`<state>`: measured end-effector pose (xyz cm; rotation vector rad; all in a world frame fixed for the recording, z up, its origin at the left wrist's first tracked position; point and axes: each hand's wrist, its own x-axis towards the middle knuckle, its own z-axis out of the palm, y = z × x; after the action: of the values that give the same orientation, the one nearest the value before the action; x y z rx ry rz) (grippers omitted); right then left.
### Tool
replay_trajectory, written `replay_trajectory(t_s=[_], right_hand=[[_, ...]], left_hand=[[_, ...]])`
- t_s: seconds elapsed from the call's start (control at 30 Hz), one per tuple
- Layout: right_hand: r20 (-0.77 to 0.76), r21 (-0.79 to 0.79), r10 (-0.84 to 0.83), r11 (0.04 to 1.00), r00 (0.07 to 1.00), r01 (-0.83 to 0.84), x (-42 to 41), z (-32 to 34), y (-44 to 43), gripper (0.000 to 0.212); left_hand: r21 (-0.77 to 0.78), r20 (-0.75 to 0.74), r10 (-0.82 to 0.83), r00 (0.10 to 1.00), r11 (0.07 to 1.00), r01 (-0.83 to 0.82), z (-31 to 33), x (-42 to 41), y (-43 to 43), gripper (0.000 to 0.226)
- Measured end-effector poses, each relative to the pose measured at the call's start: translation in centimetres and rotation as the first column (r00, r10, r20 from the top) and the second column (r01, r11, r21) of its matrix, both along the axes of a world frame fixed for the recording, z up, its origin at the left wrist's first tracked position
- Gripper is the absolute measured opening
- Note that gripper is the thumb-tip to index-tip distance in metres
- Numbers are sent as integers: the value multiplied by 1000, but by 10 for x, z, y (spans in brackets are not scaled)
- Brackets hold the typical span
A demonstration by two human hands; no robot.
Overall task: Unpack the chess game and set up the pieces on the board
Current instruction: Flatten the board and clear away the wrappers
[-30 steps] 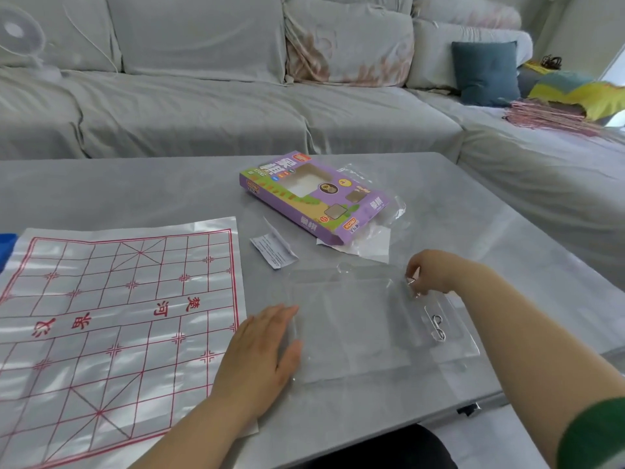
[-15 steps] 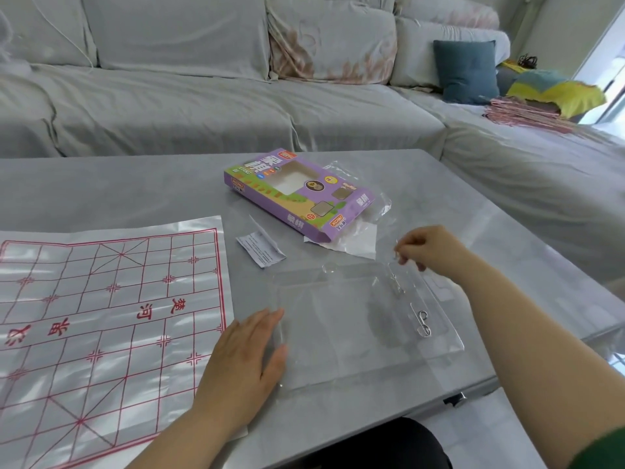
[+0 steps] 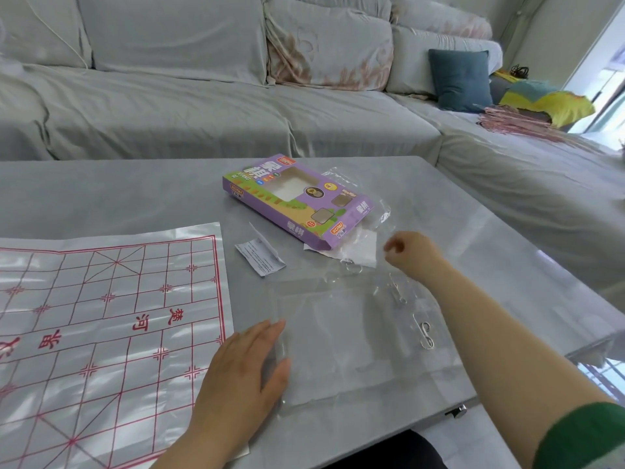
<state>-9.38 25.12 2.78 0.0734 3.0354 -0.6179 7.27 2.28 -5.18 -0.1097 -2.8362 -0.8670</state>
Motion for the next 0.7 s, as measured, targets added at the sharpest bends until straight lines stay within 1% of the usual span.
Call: replay_trajectory(t_s=[0.03,0.07,0.1,0.13,0.2,0.3,0.43,0.5,0.6,0.63,0.67,0.7], right_hand=[[28,172,-3,985,1000,-2,6,2,6,19],[72,307,7,951,997,-29,12,3,11,16],[124,388,18,919,992,-65,18,2,13,14],[167,423,24,901,986,-93,23,0,15,14],[201,423,6,901,980,-93,27,-4,17,20],[198,445,-34,894,980,-59,24,-5,13,23],[207,582,-17,806,978,-109,21,-8,6,26],[237,585,-24,802,971,-123,19,-5,4,24],[299,533,-49,837,953,-124,17,4,5,12],[308,529,-59,840,949,-119,16,8,6,19],[307,531,-71,840,949,-109,15,13,4,26],[289,518,-70,850,955,-94,13,17,2,29]], left_hand=[[5,25,-4,1000,1000,4,1,-1,0,87],[24,34,-4,999,1000,3,1,-2,-1,98],[34,35,5,999,999,-6,1,-3,-1,108],[20,43,13,999,1000,-14,3,-2,-1,114],[-6,89,9,996,1000,-8,3,-1,-1,119],[17,70,-21,997,1000,20,1,-1,0,107],[18,58,-45,997,999,44,0,-1,-1,101],[-3,51,-50,997,999,50,2,0,1,90],[-9,78,-54,995,998,55,4,0,0,82],[-23,74,-57,996,998,59,3,-1,-1,75],[-53,37,-57,998,997,59,1,-1,-1,65],[-83,18,-59,998,995,60,1,0,-2,55]])
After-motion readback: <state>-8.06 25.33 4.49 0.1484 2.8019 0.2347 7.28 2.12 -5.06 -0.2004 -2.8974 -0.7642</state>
